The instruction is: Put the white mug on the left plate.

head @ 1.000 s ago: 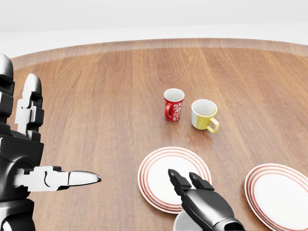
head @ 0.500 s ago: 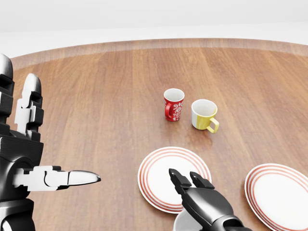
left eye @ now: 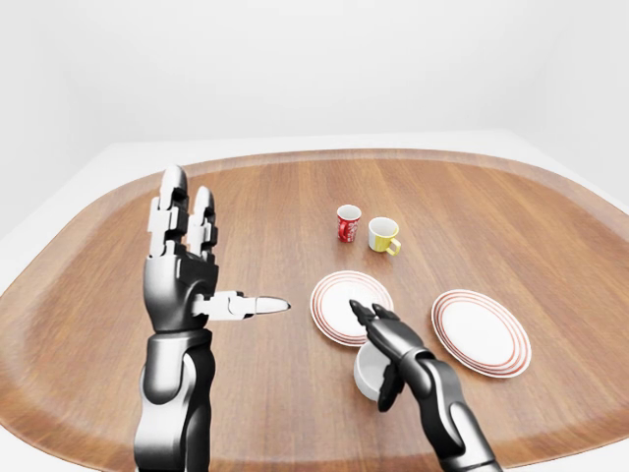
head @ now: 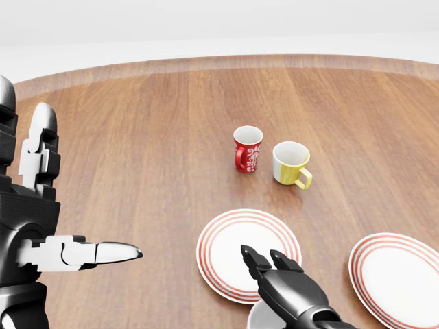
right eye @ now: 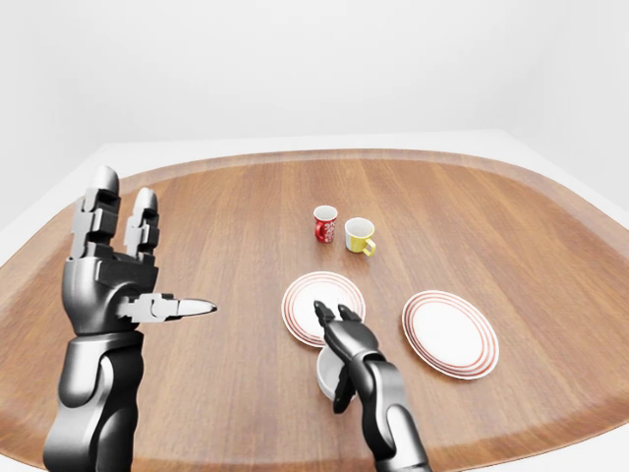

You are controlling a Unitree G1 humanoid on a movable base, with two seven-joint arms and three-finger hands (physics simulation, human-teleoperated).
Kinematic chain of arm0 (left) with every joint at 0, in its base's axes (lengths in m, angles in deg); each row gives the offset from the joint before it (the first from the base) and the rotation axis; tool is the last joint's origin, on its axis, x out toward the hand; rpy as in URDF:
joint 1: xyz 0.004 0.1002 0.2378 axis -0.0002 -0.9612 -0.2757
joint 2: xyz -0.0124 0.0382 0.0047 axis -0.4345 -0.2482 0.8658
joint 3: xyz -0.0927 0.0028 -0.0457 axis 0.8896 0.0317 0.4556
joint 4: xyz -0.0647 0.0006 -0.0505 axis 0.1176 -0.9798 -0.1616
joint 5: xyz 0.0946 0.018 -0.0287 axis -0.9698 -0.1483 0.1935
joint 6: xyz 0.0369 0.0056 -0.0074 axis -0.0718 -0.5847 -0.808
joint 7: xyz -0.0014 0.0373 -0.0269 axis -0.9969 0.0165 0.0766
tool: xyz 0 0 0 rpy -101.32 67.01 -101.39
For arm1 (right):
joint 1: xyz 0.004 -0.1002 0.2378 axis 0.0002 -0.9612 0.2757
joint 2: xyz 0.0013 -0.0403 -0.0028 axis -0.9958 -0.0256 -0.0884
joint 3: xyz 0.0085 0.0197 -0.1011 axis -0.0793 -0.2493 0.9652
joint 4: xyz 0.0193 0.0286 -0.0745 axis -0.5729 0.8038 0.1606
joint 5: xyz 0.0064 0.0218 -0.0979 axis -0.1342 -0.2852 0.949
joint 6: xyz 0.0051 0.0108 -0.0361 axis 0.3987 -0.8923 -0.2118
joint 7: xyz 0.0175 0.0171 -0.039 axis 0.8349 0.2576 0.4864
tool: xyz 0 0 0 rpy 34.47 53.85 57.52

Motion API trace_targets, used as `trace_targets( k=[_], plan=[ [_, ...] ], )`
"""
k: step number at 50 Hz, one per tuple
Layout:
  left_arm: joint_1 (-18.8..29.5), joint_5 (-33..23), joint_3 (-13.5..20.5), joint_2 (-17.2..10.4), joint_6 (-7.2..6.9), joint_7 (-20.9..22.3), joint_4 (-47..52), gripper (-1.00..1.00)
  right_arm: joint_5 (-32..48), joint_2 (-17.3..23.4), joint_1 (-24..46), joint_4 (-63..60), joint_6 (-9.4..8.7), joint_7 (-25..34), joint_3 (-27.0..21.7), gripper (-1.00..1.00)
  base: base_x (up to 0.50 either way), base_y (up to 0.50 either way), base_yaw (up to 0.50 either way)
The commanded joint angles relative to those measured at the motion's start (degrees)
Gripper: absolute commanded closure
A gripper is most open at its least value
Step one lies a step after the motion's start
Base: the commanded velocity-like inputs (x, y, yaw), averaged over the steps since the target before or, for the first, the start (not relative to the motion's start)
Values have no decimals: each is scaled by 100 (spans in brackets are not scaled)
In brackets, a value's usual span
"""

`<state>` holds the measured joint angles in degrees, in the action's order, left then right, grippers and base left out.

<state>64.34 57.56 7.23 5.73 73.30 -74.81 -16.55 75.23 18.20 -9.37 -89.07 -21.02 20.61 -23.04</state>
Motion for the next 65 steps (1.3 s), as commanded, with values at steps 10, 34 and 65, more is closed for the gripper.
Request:
trace_targets(
  k=[10, 34, 65],
  plan=[
    [8, 3, 7, -2, 0, -6, -15, -100, 17, -20, 169, 836, 0, -327, 123, -100, 0, 0, 0],
    [-18, -14, -7, 4, 0, 4, -55, -100, -391, -41, 9, 422, 0, -31, 147, 100, 0, 0, 0],
    [-36, -36, -21, 10, 0, 15, -79, -100, -1514, -131, 204, -1066, 0, 1095, 253, 100, 0, 0, 0]
  ],
)
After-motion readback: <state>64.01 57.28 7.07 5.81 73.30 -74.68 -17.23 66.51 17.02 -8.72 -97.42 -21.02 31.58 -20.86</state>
